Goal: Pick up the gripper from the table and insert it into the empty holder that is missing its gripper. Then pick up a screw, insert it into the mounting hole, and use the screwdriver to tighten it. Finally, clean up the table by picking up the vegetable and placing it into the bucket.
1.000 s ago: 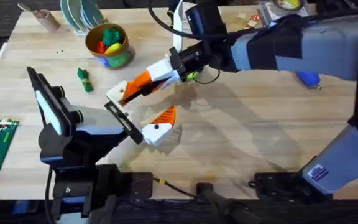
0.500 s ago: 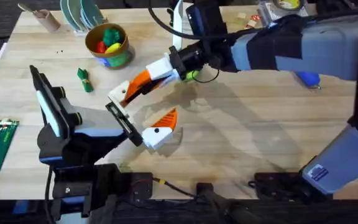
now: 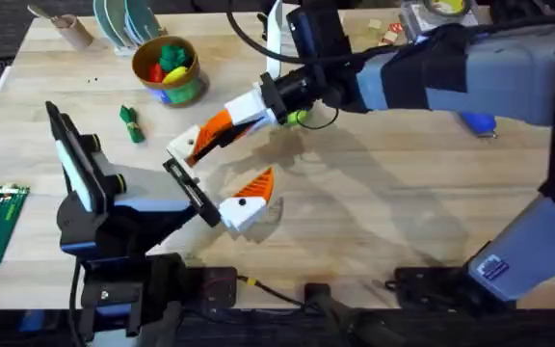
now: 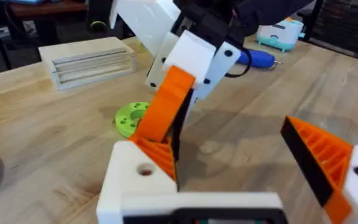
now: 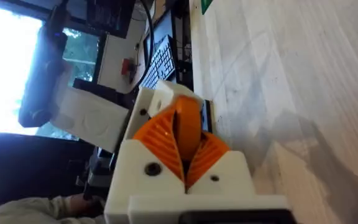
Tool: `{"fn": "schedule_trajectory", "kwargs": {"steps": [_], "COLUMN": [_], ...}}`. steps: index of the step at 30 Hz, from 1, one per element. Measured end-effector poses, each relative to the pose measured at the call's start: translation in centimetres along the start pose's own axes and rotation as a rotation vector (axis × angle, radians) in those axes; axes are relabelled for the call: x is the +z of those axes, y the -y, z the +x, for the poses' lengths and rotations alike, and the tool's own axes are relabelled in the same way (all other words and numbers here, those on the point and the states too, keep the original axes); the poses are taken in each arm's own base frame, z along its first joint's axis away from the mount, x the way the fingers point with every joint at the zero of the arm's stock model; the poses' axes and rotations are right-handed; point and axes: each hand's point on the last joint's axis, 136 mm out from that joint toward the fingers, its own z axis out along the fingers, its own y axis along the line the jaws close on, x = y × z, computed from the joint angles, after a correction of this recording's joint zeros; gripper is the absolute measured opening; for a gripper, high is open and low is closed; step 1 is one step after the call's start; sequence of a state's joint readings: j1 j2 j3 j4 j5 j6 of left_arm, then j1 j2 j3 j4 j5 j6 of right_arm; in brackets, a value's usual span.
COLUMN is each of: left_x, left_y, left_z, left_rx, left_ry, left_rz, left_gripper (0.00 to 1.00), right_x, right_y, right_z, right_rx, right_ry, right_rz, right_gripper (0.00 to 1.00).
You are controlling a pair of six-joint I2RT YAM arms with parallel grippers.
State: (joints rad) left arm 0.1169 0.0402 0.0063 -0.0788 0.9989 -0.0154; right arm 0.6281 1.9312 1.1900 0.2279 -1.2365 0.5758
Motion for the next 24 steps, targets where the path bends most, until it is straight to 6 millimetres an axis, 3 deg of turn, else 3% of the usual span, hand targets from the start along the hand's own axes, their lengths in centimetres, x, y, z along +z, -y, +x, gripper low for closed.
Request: {"fn": "schedule_trajectory", "kwargs": {"steps": [8, 14, 16, 17, 24], "left_x": [0.0, 0.0, 0.0, 0.0, -0.1], "left_y": [0.0, 0.2, 0.5, 1.9, 3.1], "left_z": [0.0, 0.0, -0.1, -0.1, 0.0], "left_rx": [0.000, 0.007, 0.015, 0.019, 0.023], "left_ry": [0.000, 0.001, 0.004, 0.001, -0.001], "left_rz": [0.000, 0.011, 0.029, 0.107, 0.178], "left_gripper": [0.993, 0.993, 0.993, 0.993, 0.993], "right_x": [0.0, -0.3, -0.5, -0.5, -1.6], "right_y": [0.0, -0.4, -0.7, -1.3, -2.5], "right_z": [0.0, 0.2, 0.3, 0.8, 1.3], "right_rx": [-0.001, 0.001, 0.003, 0.000, 0.014], "right_ry": [0.000, -0.013, -0.024, -0.050, -0.088], "right_rz": [-0.001, -0.027, -0.049, -0.088, -0.169], "right_gripper": [0.025, 0.161, 0.242, 0.412, 0.686]}}
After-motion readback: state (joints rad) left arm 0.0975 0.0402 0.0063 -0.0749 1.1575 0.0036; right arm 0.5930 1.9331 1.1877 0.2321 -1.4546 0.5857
